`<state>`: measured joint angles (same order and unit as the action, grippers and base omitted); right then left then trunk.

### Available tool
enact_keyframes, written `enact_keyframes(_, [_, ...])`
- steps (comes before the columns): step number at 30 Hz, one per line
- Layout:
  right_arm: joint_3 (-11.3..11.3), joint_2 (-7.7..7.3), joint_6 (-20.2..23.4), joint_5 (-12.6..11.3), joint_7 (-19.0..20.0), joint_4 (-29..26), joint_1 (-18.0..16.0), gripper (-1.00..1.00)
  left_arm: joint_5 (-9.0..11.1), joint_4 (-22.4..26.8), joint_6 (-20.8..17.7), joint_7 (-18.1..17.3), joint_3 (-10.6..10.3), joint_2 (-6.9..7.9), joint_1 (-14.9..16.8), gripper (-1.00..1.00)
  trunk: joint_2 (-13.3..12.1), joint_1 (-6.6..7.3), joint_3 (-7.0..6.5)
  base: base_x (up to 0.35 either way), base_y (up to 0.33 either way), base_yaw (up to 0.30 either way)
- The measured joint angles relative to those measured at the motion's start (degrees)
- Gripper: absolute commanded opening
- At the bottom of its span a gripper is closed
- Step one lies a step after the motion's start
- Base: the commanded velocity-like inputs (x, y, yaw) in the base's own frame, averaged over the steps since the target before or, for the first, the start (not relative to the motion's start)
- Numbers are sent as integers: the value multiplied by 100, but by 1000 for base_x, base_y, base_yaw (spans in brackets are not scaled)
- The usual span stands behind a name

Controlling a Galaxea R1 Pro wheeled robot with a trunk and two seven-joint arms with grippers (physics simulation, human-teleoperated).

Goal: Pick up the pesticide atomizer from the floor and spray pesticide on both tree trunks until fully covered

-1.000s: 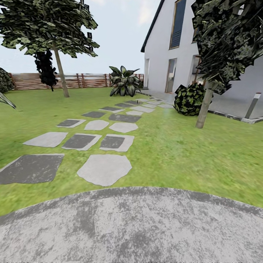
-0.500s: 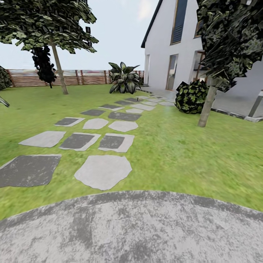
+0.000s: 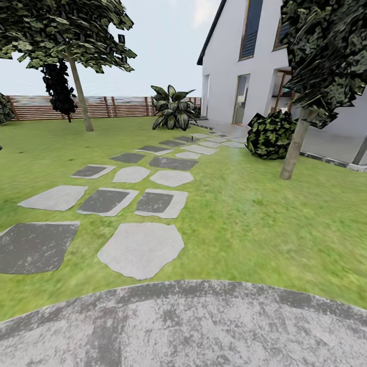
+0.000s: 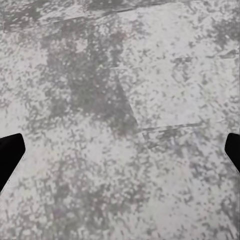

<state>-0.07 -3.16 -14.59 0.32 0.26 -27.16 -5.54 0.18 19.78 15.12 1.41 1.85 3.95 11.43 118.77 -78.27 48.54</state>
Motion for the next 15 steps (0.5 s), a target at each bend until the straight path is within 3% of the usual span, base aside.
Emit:
enact_keyframes(8, [16, 0, 0, 3, 0, 0, 0, 100, 0, 0, -4, 0, 0, 26, 0, 100, 0, 0, 0, 333, 68, 17])
enact_keyframes(15, [11, 0, 0, 3, 0, 0, 0, 100, 0, 0, -9, 0, 0, 27, 0, 100, 0, 0, 2, 310, 196, 191])
